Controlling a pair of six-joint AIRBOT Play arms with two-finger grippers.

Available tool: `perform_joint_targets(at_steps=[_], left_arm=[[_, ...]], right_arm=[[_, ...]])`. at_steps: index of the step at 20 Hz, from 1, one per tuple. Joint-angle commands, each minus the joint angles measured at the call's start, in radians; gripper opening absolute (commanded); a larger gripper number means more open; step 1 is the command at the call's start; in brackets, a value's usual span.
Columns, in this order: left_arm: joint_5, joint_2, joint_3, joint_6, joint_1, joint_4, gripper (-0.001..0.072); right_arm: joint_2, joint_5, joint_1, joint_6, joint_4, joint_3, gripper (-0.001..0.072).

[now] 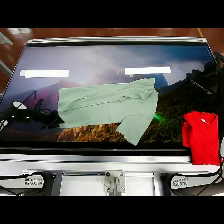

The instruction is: Fold the shirts.

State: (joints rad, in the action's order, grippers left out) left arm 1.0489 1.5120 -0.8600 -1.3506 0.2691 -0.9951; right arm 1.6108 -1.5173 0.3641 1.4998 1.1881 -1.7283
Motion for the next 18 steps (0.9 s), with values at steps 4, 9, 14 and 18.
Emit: perform_joint_targets(at_steps=[4,9,14,18], left_arm=[[-0.013,0.006,0.001,-0.018,-0.035,0.012,0.0033],[-0.045,-0.068,0.000,-0.003,-0.032,0.009,0.0033],[-0.024,-0.101,-0.003,-0.003,-0.033,0.009,0.0033],[-0.028,-0.112,-0.004,-0.003,-0.033,0.010,0.0033]], right_arm=[[0.003,0.000,0.000,0.027,0.004,0.219,0.0596],[0.003,0.135,0.000,-0.043,-0.150,0.537,0.0596],[0.003,0.319,-0.003,-0.123,-0.359,0.717,0.0595],[0.003,0.422,-0.116,-0.126,-0.348,0.725,0.0595]])
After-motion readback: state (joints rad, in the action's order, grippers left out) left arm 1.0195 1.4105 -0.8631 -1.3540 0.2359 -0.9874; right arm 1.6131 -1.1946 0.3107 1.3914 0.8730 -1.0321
